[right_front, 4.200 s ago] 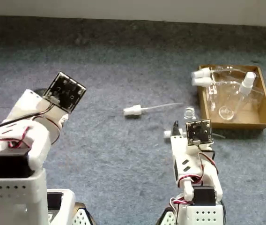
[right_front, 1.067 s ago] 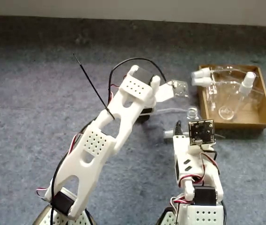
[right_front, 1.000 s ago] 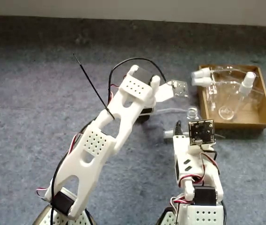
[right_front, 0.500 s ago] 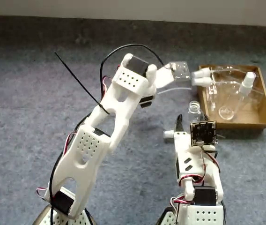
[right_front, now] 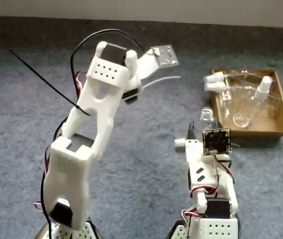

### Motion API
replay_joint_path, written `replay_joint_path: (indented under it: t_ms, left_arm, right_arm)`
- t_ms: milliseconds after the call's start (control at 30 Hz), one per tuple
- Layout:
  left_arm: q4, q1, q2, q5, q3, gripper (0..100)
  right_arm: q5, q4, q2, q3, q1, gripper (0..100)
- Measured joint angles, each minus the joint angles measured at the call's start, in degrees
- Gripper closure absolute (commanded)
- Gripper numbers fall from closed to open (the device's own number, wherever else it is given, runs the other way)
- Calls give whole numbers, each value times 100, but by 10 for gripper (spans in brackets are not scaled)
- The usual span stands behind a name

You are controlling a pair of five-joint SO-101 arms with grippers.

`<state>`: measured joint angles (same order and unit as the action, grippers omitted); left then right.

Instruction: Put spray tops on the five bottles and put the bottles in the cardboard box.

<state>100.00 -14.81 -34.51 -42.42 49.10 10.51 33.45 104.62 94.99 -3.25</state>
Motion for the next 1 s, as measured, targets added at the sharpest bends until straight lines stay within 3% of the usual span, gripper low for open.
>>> replay_joint_path:
  t_ms: [400, 733, 867, 1000]
  left_arm:
    - [9, 747, 2875, -1433, -3182, 994]
    - [-44, 1002, 3314, -3332, -5459, 991]
    - [-695, 993, 3323, -3499, -6145, 990]
    - [-1916, 993, 3323, -3516, -6884, 989]
  right_arm:
    - [0, 0, 0, 0, 0, 864]
    - [0, -18, 0, 53, 0, 864]
    - [0, -18, 0, 53, 0, 864]
    - [0, -18, 0, 53, 0, 864]
